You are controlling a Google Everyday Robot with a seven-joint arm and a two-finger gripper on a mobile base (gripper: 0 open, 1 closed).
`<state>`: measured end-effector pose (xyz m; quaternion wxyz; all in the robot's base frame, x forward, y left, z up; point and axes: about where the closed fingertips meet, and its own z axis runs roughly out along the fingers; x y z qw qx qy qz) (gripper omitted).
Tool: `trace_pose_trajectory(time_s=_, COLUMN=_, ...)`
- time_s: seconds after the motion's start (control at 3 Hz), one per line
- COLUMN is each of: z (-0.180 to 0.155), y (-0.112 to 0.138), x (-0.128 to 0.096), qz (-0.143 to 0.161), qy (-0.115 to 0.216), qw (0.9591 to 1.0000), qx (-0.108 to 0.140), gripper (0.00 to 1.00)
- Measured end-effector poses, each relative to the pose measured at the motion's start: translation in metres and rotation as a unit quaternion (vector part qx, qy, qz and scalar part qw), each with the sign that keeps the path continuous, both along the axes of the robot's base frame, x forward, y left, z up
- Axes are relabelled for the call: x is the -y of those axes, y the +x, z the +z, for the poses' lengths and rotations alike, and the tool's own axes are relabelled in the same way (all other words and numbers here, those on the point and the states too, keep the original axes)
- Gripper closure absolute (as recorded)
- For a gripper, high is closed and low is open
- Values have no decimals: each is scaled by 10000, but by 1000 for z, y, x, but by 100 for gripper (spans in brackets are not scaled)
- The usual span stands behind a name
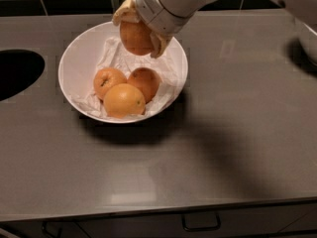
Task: Pick orange from white bowl
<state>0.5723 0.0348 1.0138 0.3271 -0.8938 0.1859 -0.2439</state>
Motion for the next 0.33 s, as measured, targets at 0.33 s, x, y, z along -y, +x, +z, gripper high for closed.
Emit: trace_pose_trajectory(time_s=0.33, z=1, y=-1, x=-2, qz=31, qy=36, qw=10000, qx=-6, gripper=100)
